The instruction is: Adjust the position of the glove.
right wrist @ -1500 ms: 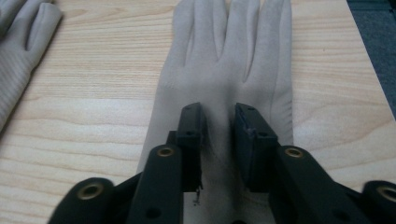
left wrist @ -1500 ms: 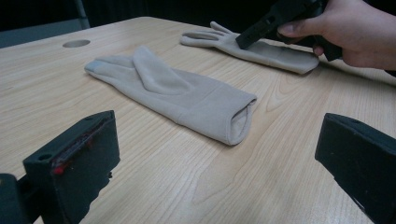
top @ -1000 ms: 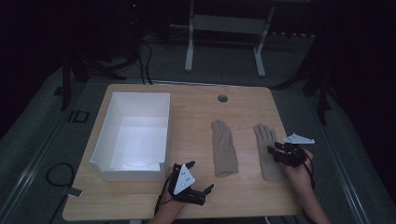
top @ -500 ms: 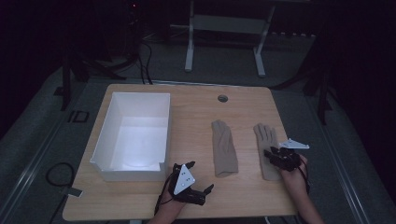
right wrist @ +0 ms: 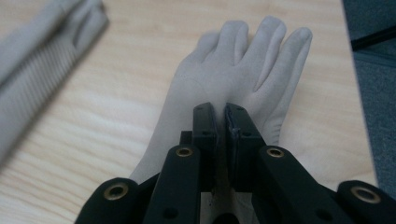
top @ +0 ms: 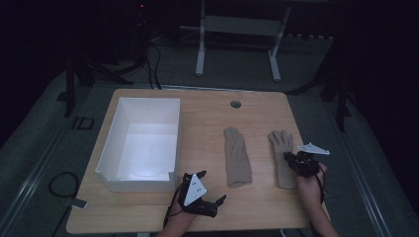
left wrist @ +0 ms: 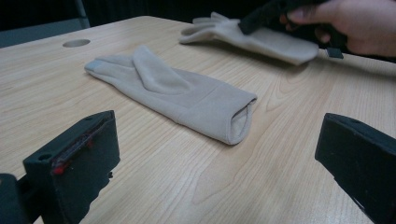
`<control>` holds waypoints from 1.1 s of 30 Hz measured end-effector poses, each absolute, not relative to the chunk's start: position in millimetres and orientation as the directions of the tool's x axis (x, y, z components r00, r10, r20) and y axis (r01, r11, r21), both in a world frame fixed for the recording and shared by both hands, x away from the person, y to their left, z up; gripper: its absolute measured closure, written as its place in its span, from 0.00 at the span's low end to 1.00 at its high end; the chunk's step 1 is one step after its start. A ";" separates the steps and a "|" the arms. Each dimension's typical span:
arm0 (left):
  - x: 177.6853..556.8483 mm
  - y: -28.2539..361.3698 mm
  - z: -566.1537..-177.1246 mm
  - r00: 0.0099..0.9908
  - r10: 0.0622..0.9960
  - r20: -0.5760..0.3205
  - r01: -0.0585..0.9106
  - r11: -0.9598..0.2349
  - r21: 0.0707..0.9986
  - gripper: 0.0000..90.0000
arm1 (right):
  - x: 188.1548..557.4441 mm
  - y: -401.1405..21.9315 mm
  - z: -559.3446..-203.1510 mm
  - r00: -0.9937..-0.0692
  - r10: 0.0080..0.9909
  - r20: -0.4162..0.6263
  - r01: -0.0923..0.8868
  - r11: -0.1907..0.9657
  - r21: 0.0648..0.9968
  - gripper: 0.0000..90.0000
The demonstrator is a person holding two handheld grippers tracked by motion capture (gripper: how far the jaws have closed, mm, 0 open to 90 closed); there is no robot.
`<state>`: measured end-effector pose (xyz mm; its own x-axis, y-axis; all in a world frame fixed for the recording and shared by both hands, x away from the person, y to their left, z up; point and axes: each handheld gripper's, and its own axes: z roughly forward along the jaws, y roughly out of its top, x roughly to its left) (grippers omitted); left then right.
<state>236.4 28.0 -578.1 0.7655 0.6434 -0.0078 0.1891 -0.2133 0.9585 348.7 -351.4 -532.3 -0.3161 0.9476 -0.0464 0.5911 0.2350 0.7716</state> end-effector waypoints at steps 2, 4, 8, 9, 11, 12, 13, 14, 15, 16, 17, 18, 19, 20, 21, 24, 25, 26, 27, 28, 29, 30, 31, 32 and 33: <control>236.5 28.0 -578.1 0.765 0.643 -0.008 0.189 -0.213 0.959 0.00 | 348.6 -349.4 -522.9 -0.303 0.952 -0.037 0.580 0.215 0.786 0.93; 236.4 28.0 -578.1 0.766 0.643 -0.008 0.189 -0.213 0.959 0.00 | 348.9 -347.0 -513.8 -0.298 0.954 -0.033 0.565 0.204 0.800 0.93; 236.6 28.1 -578.1 0.765 0.644 -0.009 0.190 -0.212 0.959 0.00 | 349.3 -340.4 -496.5 -0.291 0.956 -0.035 0.535 0.192 0.823 0.93; 236.6 28.0 -578.2 0.765 0.644 -0.010 0.190 -0.211 0.959 0.00 | 349.4 -338.3 -491.9 -0.291 0.956 -0.034 0.531 0.191 0.826 0.93; 236.6 27.8 -578.2 0.764 0.645 -0.012 0.191 -0.208 0.959 0.00 | 349.6 -333.1 -483.5 -0.300 0.954 -0.024 0.516 0.184 0.837 0.93; 236.6 28.0 -578.2 0.764 0.645 -0.012 0.192 -0.210 0.959 0.00 | 349.5 -330.9 -480.6 -0.305 0.952 -0.024 0.509 0.185 0.841 0.93; 236.6 28.0 -578.2 0.764 0.645 -0.011 0.191 -0.210 0.959 0.00 | 349.4 -326.5 -475.9 -0.309 0.951 -0.028 0.501 0.188 0.845 0.93; 236.6 28.0 -578.2 0.764 0.645 -0.011 0.191 -0.210 0.959 0.00 | 349.4 -323.4 -472.3 -0.316 0.948 -0.024 0.493 0.186 0.850 0.93; 236.6 28.0 -578.2 0.765 0.644 -0.011 0.191 -0.210 0.959 0.00 | 349.5 -319.1 -468.2 -0.324 0.946 -0.019 0.484 0.183 0.856 0.93; 236.5 28.0 -578.1 0.765 0.644 -0.009 0.190 -0.212 0.959 0.00 | 349.5 -317.3 -466.5 -0.327 0.945 -0.018 0.483 0.183 0.856 0.93; 236.5 27.9 -578.2 0.765 0.644 -0.010 0.190 -0.211 0.959 0.00 | 349.7 -312.7 -462.6 -0.333 0.943 -0.018 0.477 0.184 0.859 0.93; 236.6 28.0 -578.2 0.765 0.644 -0.010 0.190 -0.210 0.959 0.00 | 349.7 -309.9 -460.5 -0.336 0.942 -0.015 0.474 0.183 0.862 0.93; 236.6 28.0 -578.2 0.765 0.644 -0.011 0.190 -0.210 0.959 0.00 | 349.8 -304.8 -457.2 -0.341 0.940 -0.017 0.469 0.186 0.863 0.93; 236.6 28.0 -578.2 0.765 0.644 -0.011 0.190 -0.210 0.959 0.00 | 349.9 -301.5 -455.4 -0.343 0.939 -0.016 0.468 0.186 0.864 0.93; 236.5 28.0 -578.2 0.765 0.644 -0.011 0.190 -0.210 0.959 0.00 | 349.9 -296.1 -453.0 -0.353 0.936 -0.015 0.462 0.188 0.867 0.93; 236.6 28.1 -578.1 0.766 0.643 -0.008 0.188 -0.212 0.959 0.00 | 350.7 -283.1 -449.4 -0.369 0.929 -0.017 0.453 0.196 0.870 0.93; 236.6 28.1 -578.1 0.766 0.642 -0.007 0.187 -0.212 0.959 0.00 | 350.9 -279.9 -448.9 -0.374 0.927 -0.016 0.450 0.197 0.871 0.93; 236.6 28.1 -578.1 0.766 0.642 -0.007 0.187 -0.213 0.959 0.00 | 351.1 -274.4 -448.4 -0.380 0.925 -0.014 0.452 0.198 0.870 0.93; 236.5 28.0 -578.2 0.767 0.642 -0.008 0.188 -0.212 0.959 0.00 | 351.2 -269.9 -448.3 -0.386 0.922 -0.008 0.451 0.197 0.871 0.93; 236.4 28.0 -578.2 0.767 0.642 -0.009 0.188 -0.212 0.959 0.00 | 351.4 -265.4 -448.4 -0.394 0.919 -0.003 0.452 0.196 0.870 0.93; 236.4 28.0 -578.2 0.767 0.642 -0.009 0.188 -0.212 0.959 0.00 | 351.4 -260.6 -448.7 -0.398 0.917 0.003 0.453 0.194 0.870 0.93; 236.4 28.0 -578.2 0.767 0.642 -0.009 0.188 -0.211 0.959 0.00 | 351.7 -255.6 -449.3 -0.407 0.914 -0.002 0.451 0.202 0.869 0.93; 236.4 28.0 -578.2 0.767 0.642 -0.010 0.189 -0.211 0.959 0.00 | 351.7 -250.3 -450.2 -0.411 0.911 -0.007 0.449 0.210 0.868 0.93; 236.5 28.1 -578.2 0.767 0.642 -0.010 0.189 -0.211 0.959 0.00 | 351.9 -245.6 -451.4 -0.415 0.910 -0.009 0.449 0.214 0.868 0.93; 236.5 28.1 -578.2 0.767 0.641 -0.011 0.189 -0.210 0.959 0.00 | 351.9 -240.8 -453.0 -0.419 0.908 -0.016 0.447 0.221 0.867 0.93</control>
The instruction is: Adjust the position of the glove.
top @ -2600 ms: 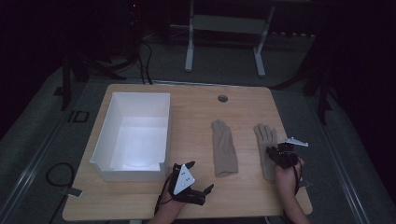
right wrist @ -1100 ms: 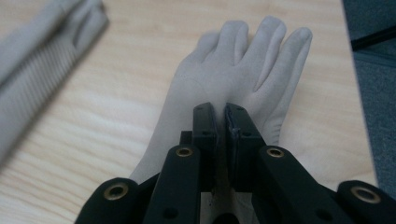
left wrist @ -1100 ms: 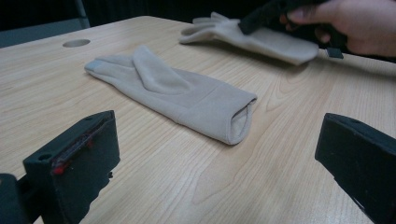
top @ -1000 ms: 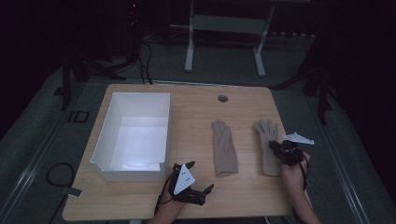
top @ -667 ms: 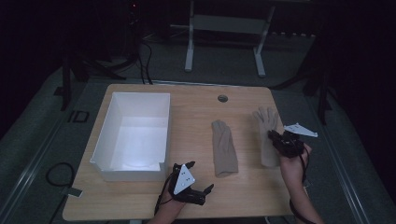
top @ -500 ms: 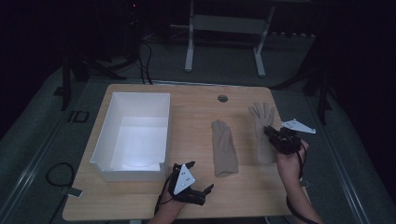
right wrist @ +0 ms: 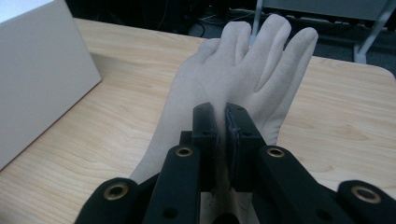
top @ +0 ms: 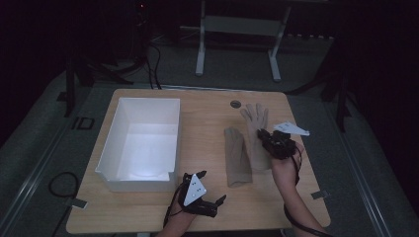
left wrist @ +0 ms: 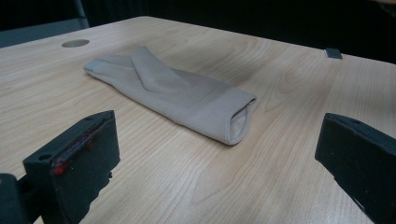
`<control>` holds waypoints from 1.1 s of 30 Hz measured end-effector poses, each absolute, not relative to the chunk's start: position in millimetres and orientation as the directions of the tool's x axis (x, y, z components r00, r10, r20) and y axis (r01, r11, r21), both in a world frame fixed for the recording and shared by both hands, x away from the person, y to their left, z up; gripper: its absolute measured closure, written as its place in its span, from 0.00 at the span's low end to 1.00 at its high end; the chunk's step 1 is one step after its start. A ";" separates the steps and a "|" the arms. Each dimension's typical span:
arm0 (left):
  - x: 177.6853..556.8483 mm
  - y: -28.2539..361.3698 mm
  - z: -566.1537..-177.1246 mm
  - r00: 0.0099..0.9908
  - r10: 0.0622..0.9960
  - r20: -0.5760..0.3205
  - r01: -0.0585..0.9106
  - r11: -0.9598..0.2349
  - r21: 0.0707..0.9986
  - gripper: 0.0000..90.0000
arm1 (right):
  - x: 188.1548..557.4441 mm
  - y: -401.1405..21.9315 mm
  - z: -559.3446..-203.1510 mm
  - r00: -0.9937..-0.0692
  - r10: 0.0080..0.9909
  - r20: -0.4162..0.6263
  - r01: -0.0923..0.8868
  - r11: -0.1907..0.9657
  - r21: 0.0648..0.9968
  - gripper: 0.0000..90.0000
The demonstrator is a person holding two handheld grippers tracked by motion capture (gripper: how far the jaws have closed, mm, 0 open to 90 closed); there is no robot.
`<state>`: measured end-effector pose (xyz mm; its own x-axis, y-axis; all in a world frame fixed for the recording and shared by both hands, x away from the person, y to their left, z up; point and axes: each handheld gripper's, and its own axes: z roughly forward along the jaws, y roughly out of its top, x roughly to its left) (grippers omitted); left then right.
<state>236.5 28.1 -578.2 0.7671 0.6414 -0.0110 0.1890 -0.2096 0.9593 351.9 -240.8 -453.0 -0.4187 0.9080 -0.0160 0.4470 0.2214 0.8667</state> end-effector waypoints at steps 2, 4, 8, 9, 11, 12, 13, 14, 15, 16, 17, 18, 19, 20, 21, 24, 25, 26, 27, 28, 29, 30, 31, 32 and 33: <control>236.5 28.1 -578.2 0.768 0.640 -0.012 0.190 -0.210 0.959 0.00 | 352.2 -232.6 -457.4 -0.423 0.906 -0.008 0.454 0.220 0.864 0.93; 236.4 28.0 -578.2 0.768 0.640 -0.012 0.189 -0.208 0.960 0.00 | 352.7 -224.6 -463.2 -0.428 0.904 -0.003 0.467 0.224 0.856 0.93; 236.2 28.1 -578.1 0.771 0.637 -0.010 0.187 -0.212 0.959 0.00 | 353.6 -210.7 -476.2 -0.437 0.899 -0.005 0.488 0.242 0.839 0.93; 236.0 28.0 -578.1 0.772 0.636 -0.009 0.187 -0.213 0.959 0.00 | 354.1 -208.3 -479.3 -0.440 0.898 0.001 0.495 0.242 0.834 0.93; 235.9 27.9 -578.1 0.772 0.635 -0.009 0.186 -0.213 0.959 0.00 | 354.1 -203.7 -484.9 -0.440 0.898 -0.007 0.498 0.250 0.830 0.93; 235.9 28.0 -578.1 0.772 0.635 -0.009 0.186 -0.212 0.959 0.00 | 354.1 -202.1 -487.6 -0.439 0.898 -0.011 0.500 0.255 0.828 0.93; 236.0 28.0 -578.1 0.772 0.635 -0.010 0.187 -0.212 0.959 0.00 | 354.7 -201.0 -490.4 -0.441 0.897 -0.007 0.505 0.255 0.825 0.93; 236.0 28.0 -578.1 0.772 0.636 -0.012 0.188 -0.211 0.959 0.00 | 355.0 -199.8 -493.3 -0.437 0.900 -0.007 0.512 0.255 0.820 0.93; 236.0 28.1 -578.1 0.772 0.636 -0.012 0.188 -0.211 0.959 0.00 | 355.5 -199.1 -496.3 -0.433 0.902 -0.012 0.517 0.259 0.816 0.93; 236.0 28.0 -578.1 0.772 0.636 -0.012 0.188 -0.211 0.959 0.00 | 356.8 -198.5 -502.0 -0.428 0.904 -0.007 0.530 0.257 0.808 0.93; 236.0 28.0 -578.1 0.772 0.636 -0.011 0.188 -0.211 0.959 0.00 | 357.5 -198.2 -505.3 -0.422 0.907 -0.009 0.539 0.259 0.802 0.93; 236.0 28.1 -578.1 0.772 0.636 -0.011 0.187 -0.211 0.959 0.00 | 358.4 -198.0 -508.5 -0.422 0.907 -0.008 0.545 0.261 0.797 0.93; 236.0 28.1 -578.1 0.772 0.636 -0.011 0.188 -0.211 0.959 0.00 | 359.4 -198.2 -511.6 -0.425 0.905 0.001 0.554 0.259 0.791 0.93; 236.0 28.1 -578.1 0.772 0.636 -0.011 0.188 -0.211 0.959 0.00 | 359.4 -198.2 -511.6 -0.425 0.905 0.001 0.554 0.259 0.791 0.93; 236.1 28.1 -578.1 0.771 0.636 -0.011 0.188 -0.211 0.959 0.00 | 359.9 -197.8 -514.2 -0.422 0.906 0.007 0.561 0.255 0.788 0.93; 236.1 28.0 -578.1 0.772 0.636 -0.011 0.188 -0.211 0.959 0.00 | 361.8 -195.6 -522.4 -0.430 0.903 0.019 0.581 0.260 0.771 0.93; 236.1 28.0 -578.1 0.772 0.636 -0.010 0.187 -0.212 0.959 0.00 | 361.8 -194.9 -524.2 -0.428 0.903 0.024 0.586 0.257 0.768 0.92; 236.1 28.0 -578.1 0.772 0.636 -0.011 0.187 -0.212 0.959 0.00 | 361.8 -194.2 -526.2 -0.427 0.904 0.029 0.593 0.255 0.764 0.92; 236.1 28.0 -578.1 0.772 0.636 -0.011 0.188 -0.211 0.959 0.00 | 362.3 -193.7 -528.5 -0.432 0.901 0.035 0.597 0.257 0.760 0.92; 236.1 28.1 -578.1 0.772 0.636 -0.011 0.187 -0.211 0.959 0.00 | 362.3 -192.9 -530.9 -0.432 0.901 0.036 0.600 0.257 0.758 0.92; 236.0 28.0 -578.2 0.772 0.636 -0.012 0.188 -0.210 0.959 0.00 | 362.4 -192.1 -533.3 -0.431 0.902 0.033 0.603 0.260 0.754 0.91; 235.9 28.0 -578.2 0.772 0.635 -0.012 0.188 -0.211 0.959 0.00 | 362.6 -191.6 -535.6 -0.432 0.901 0.036 0.608 0.262 0.749 0.91; 235.9 27.9 -578.1 0.772 0.635 -0.010 0.187 -0.212 0.959 0.00 | 362.7 -191.4 -537.7 -0.431 0.902 0.038 0.611 0.261 0.747 0.91; 235.9 27.9 -578.1 0.772 0.635 -0.010 0.187 -0.212 0.959 0.00 | 362.7 -191.4 -537.7 -0.431 0.902 0.038 0.611 0.261 0.747 0.91; 235.9 27.8 -578.1 0.772 0.635 -0.010 0.187 -0.213 0.959 0.00 | 363.0 -191.0 -539.6 -0.434 0.900 0.036 0.611 0.265 0.746 0.90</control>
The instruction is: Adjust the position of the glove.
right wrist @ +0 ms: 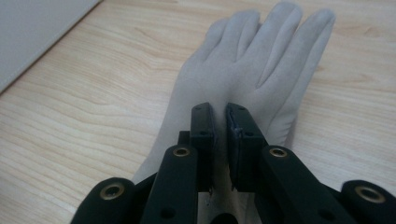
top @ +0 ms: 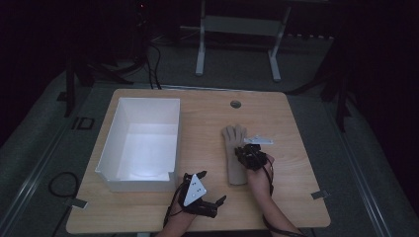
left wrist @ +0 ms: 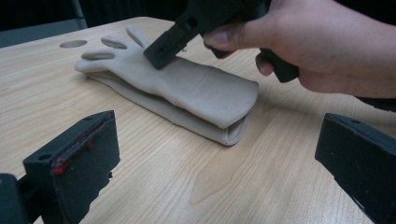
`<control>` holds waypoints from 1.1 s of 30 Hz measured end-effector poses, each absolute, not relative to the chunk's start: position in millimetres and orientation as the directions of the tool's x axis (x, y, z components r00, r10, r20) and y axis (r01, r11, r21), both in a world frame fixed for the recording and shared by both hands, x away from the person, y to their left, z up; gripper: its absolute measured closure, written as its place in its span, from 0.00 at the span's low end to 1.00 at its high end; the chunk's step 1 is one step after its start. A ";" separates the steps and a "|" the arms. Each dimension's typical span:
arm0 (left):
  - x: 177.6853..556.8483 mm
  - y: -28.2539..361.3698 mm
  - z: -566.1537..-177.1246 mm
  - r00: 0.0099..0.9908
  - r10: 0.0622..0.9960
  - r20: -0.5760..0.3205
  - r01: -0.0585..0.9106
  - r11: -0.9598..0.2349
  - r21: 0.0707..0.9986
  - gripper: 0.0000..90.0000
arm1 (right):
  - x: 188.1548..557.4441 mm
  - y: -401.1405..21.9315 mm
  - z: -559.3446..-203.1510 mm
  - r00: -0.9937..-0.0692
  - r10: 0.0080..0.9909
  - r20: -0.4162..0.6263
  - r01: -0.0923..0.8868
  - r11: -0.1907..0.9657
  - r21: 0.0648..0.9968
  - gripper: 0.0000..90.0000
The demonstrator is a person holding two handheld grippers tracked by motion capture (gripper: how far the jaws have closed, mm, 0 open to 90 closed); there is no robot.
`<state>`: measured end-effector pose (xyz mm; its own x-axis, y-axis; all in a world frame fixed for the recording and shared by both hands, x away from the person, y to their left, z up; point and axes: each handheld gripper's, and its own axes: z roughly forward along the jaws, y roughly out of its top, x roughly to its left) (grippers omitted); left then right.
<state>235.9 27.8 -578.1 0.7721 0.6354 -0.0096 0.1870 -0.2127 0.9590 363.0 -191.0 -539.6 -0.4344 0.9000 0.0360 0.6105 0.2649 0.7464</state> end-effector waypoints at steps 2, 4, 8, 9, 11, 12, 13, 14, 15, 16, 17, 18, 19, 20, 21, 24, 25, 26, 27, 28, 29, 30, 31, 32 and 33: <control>235.9 27.8 -578.2 0.772 0.635 -0.010 0.188 -0.213 0.959 0.00 | 363.9 -189.9 -543.8 -0.441 0.897 0.035 0.617 0.275 0.737 0.89; 235.9 27.8 -578.1 0.772 0.636 -0.010 0.188 -0.213 0.959 0.00 | 364.1 -190.5 -545.8 -0.442 0.896 0.035 0.618 0.276 0.736 0.89; 235.9 27.6 -578.2 0.771 0.637 -0.009 0.188 -0.213 0.959 0.00 | 364.4 -192.0 -547.4 -0.451 0.891 0.046 0.619 0.275 0.736 0.83; 235.9 27.4 -578.1 0.771 0.636 -0.009 0.188 -0.215 0.958 0.00 | 364.2 -192.6 -546.2 -0.456 0.889 0.048 0.618 0.277 0.736 0.80; 235.9 27.1 -578.1 0.770 0.638 -0.008 0.189 -0.217 0.958 0.00 | 363.3 -194.9 -542.0 -0.470 0.881 0.054 0.610 0.279 0.742 0.72; 236.2 26.9 -578.1 0.771 0.636 -0.009 0.192 -0.218 0.957 0.00 | 362.8 -196.5 -539.5 -0.471 0.880 0.051 0.604 0.280 0.746 0.68; 236.3 26.9 -578.0 0.774 0.634 -0.008 0.190 -0.220 0.957 0.00 | 362.7 -199.6 -536.2 -0.483 0.873 0.062 0.597 0.277 0.753 0.63; 236.3 26.7 -578.0 0.775 0.632 -0.006 0.189 -0.222 0.957 0.00 | 362.6 -201.6 -534.1 -0.489 0.870 0.066 0.592 0.276 0.757 0.60; 236.4 26.2 -578.0 0.775 0.632 0.000 0.182 -0.222 0.958 0.00 | 362.3 -204.2 -531.1 -0.489 0.870 0.057 0.586 0.280 0.760 0.56; 236.4 25.5 -577.9 0.771 0.636 0.002 0.183 -0.224 0.957 0.00 | 362.5 -207.3 -528.0 -0.498 0.865 0.060 0.579 0.280 0.766 0.51; 236.7 24.8 -577.9 0.767 0.641 -0.005 0.189 -0.220 0.957 0.00 | 363.1 -210.8 -525.0 -0.510 0.858 0.065 0.571 0.281 0.771 0.47; 236.7 24.8 -577.9 0.767 0.641 -0.005 0.189 -0.220 0.957 0.00 | 363.1 -210.8 -525.0 -0.510 0.858 0.065 0.571 0.281 0.771 0.47; 237.4 24.2 -577.8 0.772 0.636 -0.020 0.201 -0.215 0.956 0.00 | 363.7 -219.0 -517.7 -0.515 0.855 0.054 0.555 0.285 0.782 0.36; 237.3 23.9 -577.7 0.775 0.632 -0.017 0.199 -0.218 0.955 0.00 | 363.8 -221.3 -515.9 -0.524 0.850 0.057 0.552 0.288 0.783 0.32; 237.2 23.1 -577.7 0.779 0.627 -0.005 0.189 -0.227 0.955 0.00 | 364.1 -224.0 -513.8 -0.536 0.843 0.056 0.548 0.297 0.782 0.28; 236.3 20.1 -577.3 0.779 0.627 0.018 0.171 -0.240 0.955 0.00 | 363.6 -229.0 -511.0 -0.559 0.827 0.066 0.546 0.306 0.780 0.21; 236.9 15.5 -576.2 0.786 0.618 0.010 0.184 -0.250 0.951 0.00 | 362.5 -234.8 -509.3 -0.590 0.799 0.114 0.552 0.296 0.779 0.26; 236.9 15.5 -576.2 0.786 0.618 0.010 0.184 -0.250 0.951 0.00 | 361.5 -236.0 -508.8 -0.591 0.799 0.114 0.549 0.295 0.782 0.26; 236.7 10.3 -575.1 0.792 0.610 0.029 0.180 -0.277 0.944 0.00 | 360.4 -237.4 -508.3 -0.597 0.796 0.100 0.534 0.301 0.790 0.26; 236.7 10.3 -575.1 0.792 0.610 0.029 0.180 -0.277 0.944 0.00 | 360.4 -237.4 -508.3 -0.597 0.796 0.100 0.534 0.301 0.790 0.26; 236.3 6.7 -573.7 0.799 0.601 0.040 0.174 -0.294 0.940 0.00 | 359.1 -240.2 -507.6 -0.622 0.778 0.092 0.513 0.315 0.799 0.21; 236.8 5.5 -572.7 0.802 0.596 0.033 0.183 -0.299 0.937 0.00 | 358.8 -241.3 -507.5 -0.634 0.768 0.091 0.500 0.318 0.806 0.21; 237.7 4.7 -571.9 0.802 0.597 0.025 0.196 -0.303 0.933 0.00 | 358.6 -242.8 -507.1 -0.651 0.754 0.090 0.490 0.327 0.808 0.20; 237.7 4.7 -571.9 0.802 0.597 0.025 0.196 -0.303 0.933 0.00 | 358.6 -242.8 -507.1 -0.651 0.754 0.090 0.490 0.327 0.808 0.20; 240.5 4.6 -570.3 0.801 0.599 -0.004 0.221 -0.289 0.932 0.00 | 358.2 -245.2 -505.8 -0.664 0.745 0.063 0.466 0.346 0.814 0.19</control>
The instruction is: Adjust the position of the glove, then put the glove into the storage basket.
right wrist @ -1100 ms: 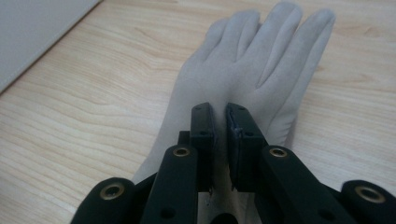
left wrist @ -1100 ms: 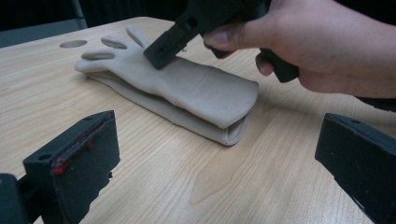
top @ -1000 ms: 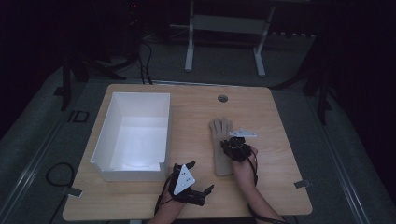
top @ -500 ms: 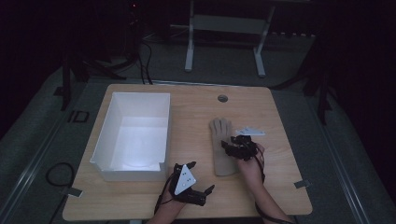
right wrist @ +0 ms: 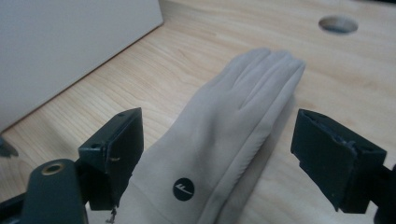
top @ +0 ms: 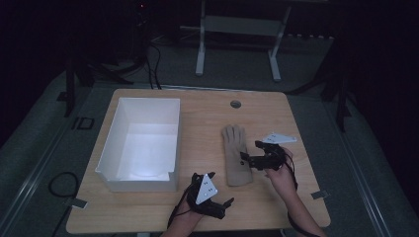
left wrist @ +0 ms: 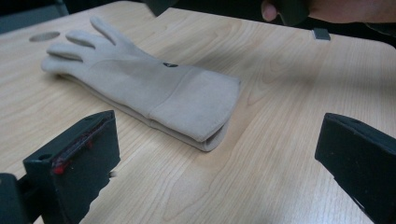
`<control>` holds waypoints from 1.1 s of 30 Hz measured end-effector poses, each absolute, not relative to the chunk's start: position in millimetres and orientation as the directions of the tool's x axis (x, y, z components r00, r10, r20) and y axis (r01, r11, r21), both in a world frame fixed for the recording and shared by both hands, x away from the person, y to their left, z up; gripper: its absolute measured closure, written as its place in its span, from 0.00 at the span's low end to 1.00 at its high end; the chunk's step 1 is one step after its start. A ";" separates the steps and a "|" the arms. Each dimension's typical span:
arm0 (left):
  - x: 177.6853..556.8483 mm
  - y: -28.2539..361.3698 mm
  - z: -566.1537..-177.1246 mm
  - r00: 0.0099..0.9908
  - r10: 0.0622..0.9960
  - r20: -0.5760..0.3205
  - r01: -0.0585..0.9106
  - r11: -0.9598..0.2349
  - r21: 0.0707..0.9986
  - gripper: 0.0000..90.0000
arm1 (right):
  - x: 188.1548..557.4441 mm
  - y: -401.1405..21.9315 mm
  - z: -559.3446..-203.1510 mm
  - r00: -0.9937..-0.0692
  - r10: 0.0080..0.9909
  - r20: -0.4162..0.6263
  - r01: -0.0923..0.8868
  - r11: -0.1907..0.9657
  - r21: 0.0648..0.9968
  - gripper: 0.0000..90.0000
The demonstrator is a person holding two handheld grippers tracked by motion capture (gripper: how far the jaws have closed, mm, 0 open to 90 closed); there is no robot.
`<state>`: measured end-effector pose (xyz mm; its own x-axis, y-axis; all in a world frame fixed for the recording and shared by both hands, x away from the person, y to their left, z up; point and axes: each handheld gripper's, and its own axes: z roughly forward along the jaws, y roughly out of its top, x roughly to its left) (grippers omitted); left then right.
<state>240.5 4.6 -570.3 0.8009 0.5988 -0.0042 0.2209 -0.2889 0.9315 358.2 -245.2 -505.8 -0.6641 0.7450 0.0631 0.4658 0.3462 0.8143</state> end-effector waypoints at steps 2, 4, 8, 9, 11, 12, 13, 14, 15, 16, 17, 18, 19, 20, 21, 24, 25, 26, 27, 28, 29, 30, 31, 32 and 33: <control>242.2 4.7 -569.4 0.805 0.593 -0.019 0.232 -0.286 0.930 0.00 | 357.7 -246.3 -504.7 -0.670 0.741 0.051 0.452 0.353 0.819 0.17; 245.3 4.9 -566.1 0.812 0.584 0.000 0.221 -0.306 0.926 0.00 | 357.4 -247.4 -503.3 -0.671 0.741 0.036 0.441 0.360 0.822 0.16; 248.3 3.6 -558.8 0.831 0.556 0.016 0.201 -0.327 0.923 0.00 | 356.2 -256.1 -494.4 -0.658 0.750 0.070 0.484 0.350 0.802 0.15; 249.0 2.7 -557.3 0.832 0.554 0.021 0.197 -0.333 0.922 0.00 | 356.7 -257.9 -493.3 -0.654 0.751 0.089 0.497 0.338 0.800 0.13; 250.7 0.4 -555.7 0.834 0.551 0.033 0.197 -0.353 0.915 0.00 | 356.6 -259.9 -490.8 -0.645 0.759 0.091 0.495 0.324 0.806 0.13; 252.3 0.3 -555.6 0.842 0.539 0.030 0.193 -0.353 0.915 0.00 | 356.9 -260.7 -489.6 -0.637 0.765 0.096 0.498 0.313 0.809 0.13; 253.9 0.3 -555.7 0.854 0.520 0.016 0.193 -0.345 0.918 0.00 | 357.5 -261.7 -488.9 -0.636 0.765 0.103 0.495 0.301 0.815 0.13; 255.8 -0.8 -555.7 0.858 0.513 0.011 0.197 -0.349 0.916 0.00 | 358.5 -262.3 -488.7 -0.636 0.763 0.119 0.499 0.289 0.817 0.11; 257.4 -2.6 -555.9 0.859 0.513 0.011 0.197 -0.351 0.915 0.00 | 359.8 -262.9 -488.9 -0.632 0.765 0.123 0.498 0.280 0.821 0.11; 259.1 -3.8 -555.7 0.867 0.498 0.012 0.195 -0.362 0.912 0.00 | 361.1 -263.2 -489.2 -0.631 0.766 0.125 0.500 0.278 0.820 0.11; 260.7 -5.6 -555.6 0.870 0.494 0.014 0.196 -0.370 0.908 0.00 | 362.7 -263.4 -489.7 -0.631 0.765 0.128 0.501 0.277 0.820 0.11; 262.4 -7.3 -555.2 0.874 0.485 0.017 0.193 -0.379 0.905 0.00 | 364.3 -263.5 -490.3 -0.626 0.769 0.125 0.500 0.273 0.822 0.12; 263.9 -8.4 -554.7 0.881 0.473 0.014 0.189 -0.380 0.905 0.03 | 366.1 -263.5 -490.8 -0.631 0.763 0.138 0.503 0.267 0.822 0.11; 265.5 -9.9 -553.8 0.883 0.469 0.017 0.187 -0.385 0.904 0.06 | 368.3 -263.3 -491.3 -0.633 0.760 0.148 0.507 0.262 0.821 0.11; 267.5 -12.1 -553.1 0.887 0.461 0.015 0.188 -0.391 0.901 0.06 | 370.5 -262.8 -491.7 -0.631 0.761 0.149 0.508 0.260 0.821 0.11; 271.7 -18.3 -551.0 0.893 0.447 0.042 0.166 -0.415 0.894 0.12 | 376.9 -260.1 -494.1 -0.634 0.756 0.164 0.513 0.252 0.820 0.11; 273.4 -20.1 -550.4 0.898 0.438 0.048 0.157 -0.421 0.893 0.14 | 380.0 -259.0 -495.5 -0.634 0.754 0.172 0.520 0.250 0.817 0.11; 275.1 -22.6 -549.8 0.898 0.436 0.056 0.155 -0.433 0.888 0.15 | 383.5 -258.5 -497.2 -0.633 0.753 0.182 0.526 0.246 0.814 0.12; 276.8 -24.8 -549.7 0.902 0.427 0.059 0.150 -0.439 0.886 0.15 | 387.4 -257.7 -498.7 -0.627 0.757 0.185 0.534 0.245 0.809 0.14; 278.4 -26.8 -549.7 0.904 0.422 0.063 0.147 -0.446 0.883 0.17 | 390.5 -257.1 -499.7 -0.627 0.760 0.172 0.529 0.253 0.810 0.16; 279.8 -28.1 -549.5 0.904 0.420 0.074 0.140 -0.456 0.879 0.17 | 393.8 -256.2 -500.7 -0.629 0.761 0.157 0.519 0.260 0.814 0.17; 281.1 -29.2 -549.8 0.908 0.414 0.071 0.139 -0.454 0.880 0.19 | 397.3 -255.8 -501.4 -0.632 0.760 0.151 0.516 0.268 0.814 0.21; 282.4 -30.4 -550.1 0.909 0.411 0.071 0.138 -0.457 0.878 0.23 | 400.5 -254.8 -502.2 -0.631 0.765 0.131 0.508 0.281 0.814 0.24; 283.7 -31.5 -550.5 0.910 0.410 0.071 0.140 -0.463 0.875 0.24 | 403.7 -253.8 -503.0 -0.625 0.772 0.116 0.506 0.288 0.813 0.27; 284.9 -32.3 -551.1 0.914 0.400 0.069 0.139 -0.469 0.872 0.25 | 407.3 -253.1 -503.8 -0.624 0.772 0.121 0.513 0.288 0.809 0.31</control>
